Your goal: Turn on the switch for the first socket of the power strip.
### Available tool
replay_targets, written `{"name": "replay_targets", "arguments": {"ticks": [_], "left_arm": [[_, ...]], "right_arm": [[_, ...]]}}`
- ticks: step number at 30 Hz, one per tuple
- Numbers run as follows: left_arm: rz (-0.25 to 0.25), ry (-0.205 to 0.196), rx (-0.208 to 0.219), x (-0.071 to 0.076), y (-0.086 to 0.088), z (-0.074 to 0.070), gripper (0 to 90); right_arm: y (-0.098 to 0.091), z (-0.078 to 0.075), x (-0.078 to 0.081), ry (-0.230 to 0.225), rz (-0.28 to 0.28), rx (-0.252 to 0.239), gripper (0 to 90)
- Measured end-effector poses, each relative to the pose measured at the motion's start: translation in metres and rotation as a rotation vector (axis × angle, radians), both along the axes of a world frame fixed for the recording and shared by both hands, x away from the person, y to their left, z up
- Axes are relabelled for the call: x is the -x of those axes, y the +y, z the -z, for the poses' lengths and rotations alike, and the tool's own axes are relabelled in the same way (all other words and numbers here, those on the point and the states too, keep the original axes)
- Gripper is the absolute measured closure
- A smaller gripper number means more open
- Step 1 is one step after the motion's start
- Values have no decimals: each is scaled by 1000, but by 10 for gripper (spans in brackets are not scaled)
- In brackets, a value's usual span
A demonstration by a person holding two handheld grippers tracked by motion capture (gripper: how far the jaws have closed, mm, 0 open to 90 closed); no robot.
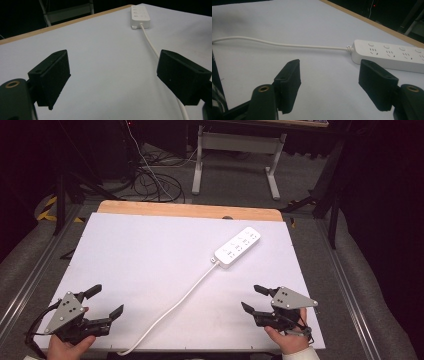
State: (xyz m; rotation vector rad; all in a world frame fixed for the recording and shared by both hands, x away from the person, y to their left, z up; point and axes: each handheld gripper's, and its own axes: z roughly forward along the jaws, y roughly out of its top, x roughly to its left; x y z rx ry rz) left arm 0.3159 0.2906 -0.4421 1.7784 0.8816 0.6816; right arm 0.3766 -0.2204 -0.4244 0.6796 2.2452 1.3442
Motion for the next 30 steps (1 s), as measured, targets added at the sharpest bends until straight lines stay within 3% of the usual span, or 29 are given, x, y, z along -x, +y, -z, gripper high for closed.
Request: {"name": "replay_targets", "arguments": {"ticks": [30], "left_arm": [[-6, 3, -12, -1, 0, 0, 123]], "right_arm": [[15, -55, -46, 42, 30, 17, 453]]}}
